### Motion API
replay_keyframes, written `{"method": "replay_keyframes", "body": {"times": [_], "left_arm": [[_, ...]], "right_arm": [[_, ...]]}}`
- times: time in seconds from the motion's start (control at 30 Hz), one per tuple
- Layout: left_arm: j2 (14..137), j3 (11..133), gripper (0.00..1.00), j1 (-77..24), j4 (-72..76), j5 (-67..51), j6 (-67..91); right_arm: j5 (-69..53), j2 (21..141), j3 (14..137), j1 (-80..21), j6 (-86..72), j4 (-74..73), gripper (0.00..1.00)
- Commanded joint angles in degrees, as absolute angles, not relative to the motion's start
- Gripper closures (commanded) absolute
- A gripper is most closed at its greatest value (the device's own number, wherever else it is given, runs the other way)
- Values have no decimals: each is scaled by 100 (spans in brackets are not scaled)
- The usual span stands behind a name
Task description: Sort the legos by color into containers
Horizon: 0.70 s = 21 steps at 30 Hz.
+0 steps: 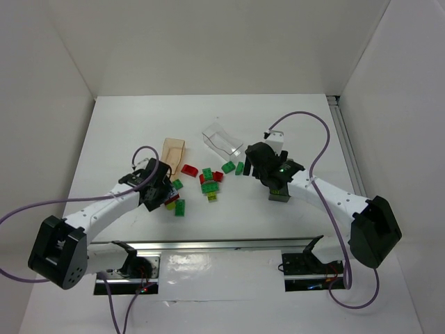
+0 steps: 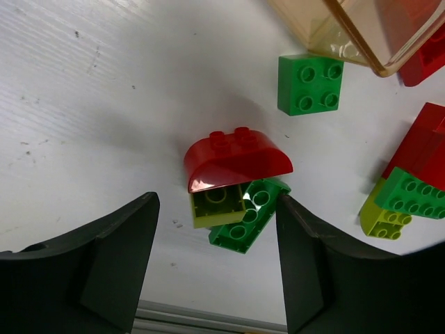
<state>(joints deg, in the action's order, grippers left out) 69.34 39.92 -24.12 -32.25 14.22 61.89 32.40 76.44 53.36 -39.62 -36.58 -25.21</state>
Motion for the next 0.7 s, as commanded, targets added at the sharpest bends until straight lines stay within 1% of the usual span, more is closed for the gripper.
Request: {"method": "replay_keyframes", "body": {"times": [0.0, 0.2, 0.23, 0.37, 0.43, 0.47, 0.5, 0.57, 0.6, 0.67], "left_arm": [[7040, 3902, 24, -2487, -3050, 1406, 6415], [7260, 3789, 24, -2662, -3050, 1406, 6635], [7260, 3788, 25, -2663, -3050, 1467, 6636], [7383, 3788, 39, -2663, -2997, 1521, 6636], [7436, 3788, 44, -2663, -2997, 1521, 6636], [7436, 3788, 44, -2663, -2997, 1521, 6636], [7436, 3788, 51, -2663, -2997, 1521, 6636], [7436, 3788, 59, -2663, -2997, 1521, 6636], [7340, 3788, 59, -2663, -2997, 1521, 6575], [7164, 3849, 65, -2663, -2997, 1521, 6505]], "right_arm": [[3428, 7655, 5520, -4017, -3744, -2628, 11], [3375, 7655, 5520, -4017, -3744, -2628, 11], [3375, 7707, 5520, -4017, -3744, -2628, 11], [3375, 7708, 5520, -4017, -3744, -2628, 11], [3375, 7708, 5467, -4017, -3744, -2628, 11], [3427, 7708, 5467, -4017, -3744, -2680, 11], [3428, 7708, 5467, -4017, -3744, -2681, 11], [3428, 7656, 5467, -4017, -3797, -2681, 11], [3428, 7655, 5406, -4017, -3797, -2681, 11], [3428, 7594, 5353, -4017, -3797, -2681, 11]]}}
